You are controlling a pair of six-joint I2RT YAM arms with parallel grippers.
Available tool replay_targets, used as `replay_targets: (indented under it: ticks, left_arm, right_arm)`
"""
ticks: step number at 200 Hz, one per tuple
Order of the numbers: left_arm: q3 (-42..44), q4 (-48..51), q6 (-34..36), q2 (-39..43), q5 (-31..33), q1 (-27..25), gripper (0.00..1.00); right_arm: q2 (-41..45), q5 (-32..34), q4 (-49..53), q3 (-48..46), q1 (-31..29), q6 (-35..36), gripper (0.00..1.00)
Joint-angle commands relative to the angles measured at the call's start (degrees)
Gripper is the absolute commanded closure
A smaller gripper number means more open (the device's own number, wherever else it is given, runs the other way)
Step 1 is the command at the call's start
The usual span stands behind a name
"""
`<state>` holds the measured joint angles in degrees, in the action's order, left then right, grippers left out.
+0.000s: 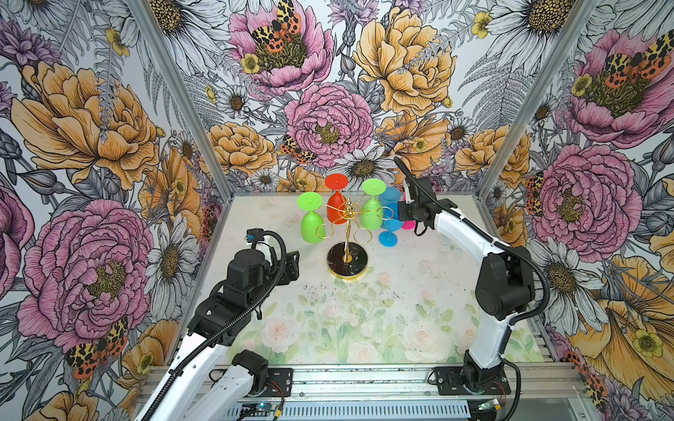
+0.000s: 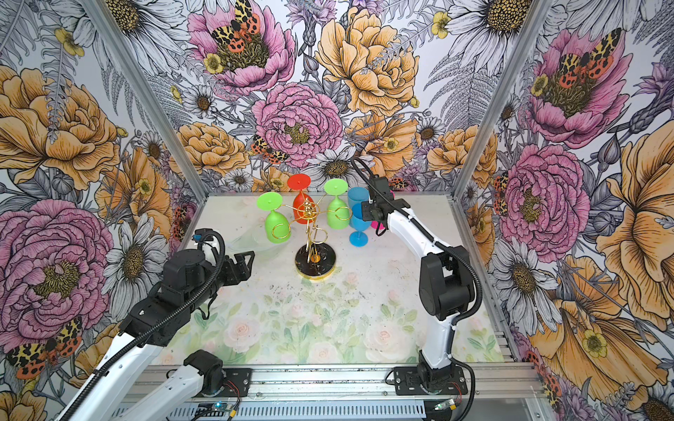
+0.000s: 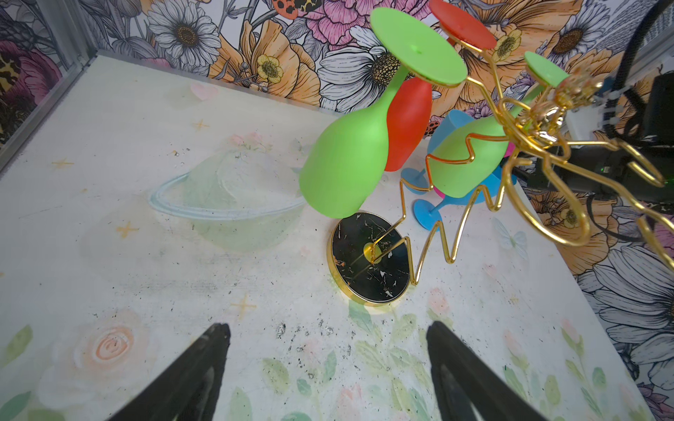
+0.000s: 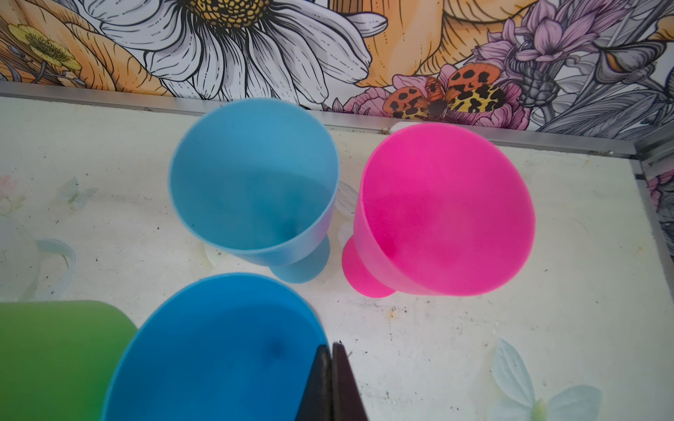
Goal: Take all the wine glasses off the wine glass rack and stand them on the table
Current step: 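Open the right gripper to release the blue glass while the left moves toward the rack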
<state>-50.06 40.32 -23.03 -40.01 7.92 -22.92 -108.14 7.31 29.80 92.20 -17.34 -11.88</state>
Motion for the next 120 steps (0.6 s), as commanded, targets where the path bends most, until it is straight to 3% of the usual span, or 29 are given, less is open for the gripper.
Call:
replay_targets:
  ticks: [1, 34, 120]
  left_arm:
    - [-1.4, 0.4, -1.0, -0.4, -2.4, 1.8, 0.14]
    - [-2.3, 0.4, -0.8, -1.9, -3.7, 3.9, 0.14]
    - [-6.4, 0.4, 0.5, -7.2, -7.2, 8.0, 0.13]
  right_arm:
    - [-1.0, -0.1, -1.5, 1.9, -0.6, 0.2, 0.96]
    - [-1.2, -0.4, -1.3, 1.8, -0.6, 0.0, 0.91]
    - [2.4, -1.6, -1.3, 1.2, -0.6, -0.9, 0.65]
